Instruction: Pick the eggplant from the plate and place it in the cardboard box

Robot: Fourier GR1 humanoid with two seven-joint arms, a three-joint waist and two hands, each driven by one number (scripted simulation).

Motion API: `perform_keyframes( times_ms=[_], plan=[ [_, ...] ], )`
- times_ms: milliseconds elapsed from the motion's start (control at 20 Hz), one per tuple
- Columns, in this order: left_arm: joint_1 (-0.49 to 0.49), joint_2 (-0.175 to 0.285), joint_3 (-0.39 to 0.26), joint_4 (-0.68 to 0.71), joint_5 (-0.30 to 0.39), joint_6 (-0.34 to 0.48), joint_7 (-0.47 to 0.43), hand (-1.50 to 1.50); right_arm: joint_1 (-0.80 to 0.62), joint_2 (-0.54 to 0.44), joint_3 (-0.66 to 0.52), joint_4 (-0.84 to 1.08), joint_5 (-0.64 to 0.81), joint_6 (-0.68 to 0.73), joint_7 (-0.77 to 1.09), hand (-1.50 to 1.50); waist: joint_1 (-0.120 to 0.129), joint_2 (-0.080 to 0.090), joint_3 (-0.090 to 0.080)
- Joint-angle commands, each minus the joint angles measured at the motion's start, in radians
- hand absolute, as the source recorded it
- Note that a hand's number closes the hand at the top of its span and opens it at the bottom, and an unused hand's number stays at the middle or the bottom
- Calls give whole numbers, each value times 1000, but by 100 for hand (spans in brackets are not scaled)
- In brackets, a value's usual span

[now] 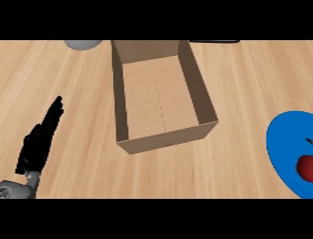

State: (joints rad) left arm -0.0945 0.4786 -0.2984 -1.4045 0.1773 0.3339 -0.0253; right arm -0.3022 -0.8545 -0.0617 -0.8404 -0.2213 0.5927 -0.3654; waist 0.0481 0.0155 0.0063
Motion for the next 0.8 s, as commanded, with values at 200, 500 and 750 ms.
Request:
perform_keyframes(
  times_ms=[200, 500, 750],
  plan=[
    [-5, -3, -23, -24, -16, -12, 28, 0, -69, -215, 228, -6, 326, 185, -129, -150, 25, 4, -2],
    [-38, 5, -1, -52, -33, 18, 78, 0, -102, -272, 405, -16, 492, 251, -238, -150, 10, 1, -2],
    [7, -22, -11, -41, -57, 24, 57, 0, -118, -211, 499, 21, 588, 165, -292, -150, -19, -8, -4]
  ],
)
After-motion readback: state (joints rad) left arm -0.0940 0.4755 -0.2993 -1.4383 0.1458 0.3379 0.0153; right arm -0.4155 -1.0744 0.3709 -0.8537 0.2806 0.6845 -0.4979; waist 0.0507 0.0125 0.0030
